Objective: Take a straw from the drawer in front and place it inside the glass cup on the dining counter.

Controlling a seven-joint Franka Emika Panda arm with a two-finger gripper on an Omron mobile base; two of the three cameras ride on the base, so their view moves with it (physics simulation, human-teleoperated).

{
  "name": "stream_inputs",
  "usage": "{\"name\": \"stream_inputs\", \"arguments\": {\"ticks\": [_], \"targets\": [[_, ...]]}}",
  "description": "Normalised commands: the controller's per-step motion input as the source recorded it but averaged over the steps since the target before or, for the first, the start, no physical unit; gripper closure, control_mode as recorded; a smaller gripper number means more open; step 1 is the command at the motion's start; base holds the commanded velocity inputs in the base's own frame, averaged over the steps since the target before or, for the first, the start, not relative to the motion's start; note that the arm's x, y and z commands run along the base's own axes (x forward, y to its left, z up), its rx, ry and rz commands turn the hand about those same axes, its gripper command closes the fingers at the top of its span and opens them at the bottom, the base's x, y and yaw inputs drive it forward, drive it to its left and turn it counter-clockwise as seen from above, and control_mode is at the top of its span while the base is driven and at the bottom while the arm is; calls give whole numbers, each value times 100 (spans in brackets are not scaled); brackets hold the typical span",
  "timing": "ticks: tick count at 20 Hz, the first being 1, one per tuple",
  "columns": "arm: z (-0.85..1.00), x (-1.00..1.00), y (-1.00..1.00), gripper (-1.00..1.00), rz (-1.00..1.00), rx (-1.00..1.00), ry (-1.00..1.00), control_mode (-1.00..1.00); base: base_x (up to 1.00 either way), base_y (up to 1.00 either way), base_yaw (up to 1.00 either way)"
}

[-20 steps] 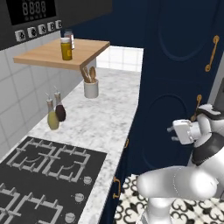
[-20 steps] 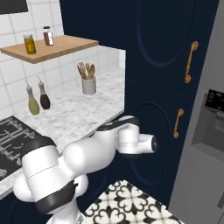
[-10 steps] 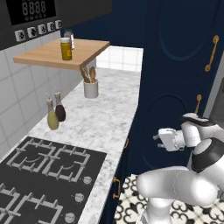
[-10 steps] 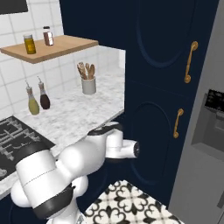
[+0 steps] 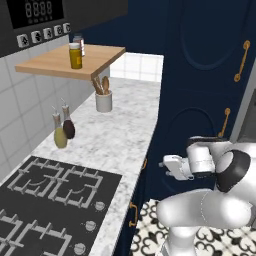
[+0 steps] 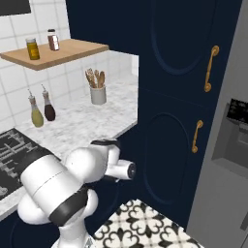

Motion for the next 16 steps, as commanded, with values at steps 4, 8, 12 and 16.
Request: {"name": "stream_inputs", "arguments": {"ticks": [4, 8, 12, 16], "targets": [[-30, 42, 0, -100, 0, 11, 0, -100, 0, 0, 0], [-31, 50, 0, -100, 0, 12, 0, -100, 0, 0, 0], [-23, 62, -1, -100, 0, 12, 0, -100, 0, 0, 0], [-28, 58, -10, -100, 0, 13, 0, -100, 0, 0, 0]]}}
